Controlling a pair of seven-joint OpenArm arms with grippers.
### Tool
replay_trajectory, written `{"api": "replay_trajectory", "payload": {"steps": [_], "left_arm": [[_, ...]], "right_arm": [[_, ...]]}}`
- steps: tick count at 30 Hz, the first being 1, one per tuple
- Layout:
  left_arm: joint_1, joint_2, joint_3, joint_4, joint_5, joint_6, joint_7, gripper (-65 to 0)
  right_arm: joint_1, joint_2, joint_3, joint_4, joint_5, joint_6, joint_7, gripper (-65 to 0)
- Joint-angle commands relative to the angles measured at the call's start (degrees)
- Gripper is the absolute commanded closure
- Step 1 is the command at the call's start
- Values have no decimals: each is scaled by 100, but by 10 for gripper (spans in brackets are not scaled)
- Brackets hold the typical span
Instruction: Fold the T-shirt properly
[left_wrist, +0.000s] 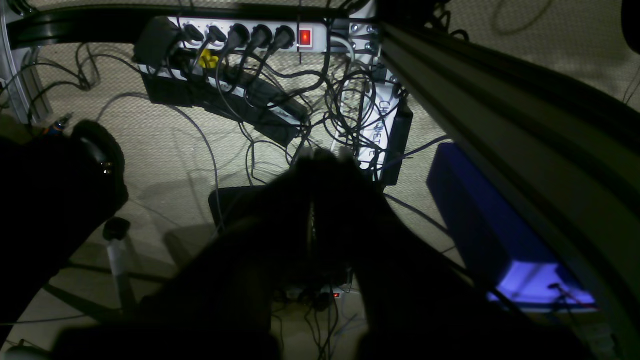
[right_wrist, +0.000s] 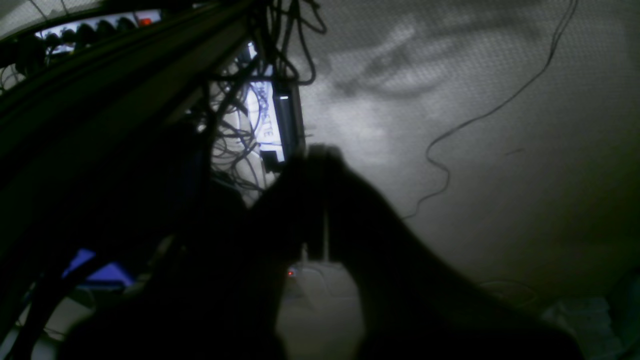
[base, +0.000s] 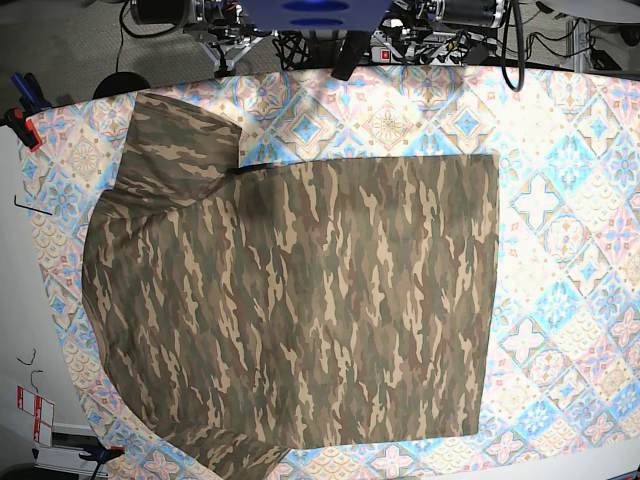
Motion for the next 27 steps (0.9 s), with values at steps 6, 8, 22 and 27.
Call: {"api": "replay_trajectory", "payload": {"steps": [6, 8, 22, 27], "left_arm": [[-32, 8, -14, -10, -14, 17, 1, -6], [-32, 8, -14, -10, -14, 17, 1, -6], [-32, -19, 3, -10, 30, 17, 1, -6], [126, -98, 12, -10, 30, 17, -8, 0]], "right_arm": [[12, -14, -12, -1, -18, 16, 5, 0], [12, -6, -12, -1, -18, 16, 5, 0], [12, 21, -12, -1, -18, 16, 5, 0], [12, 126, 23, -27, -1, 16, 5, 0]]}}
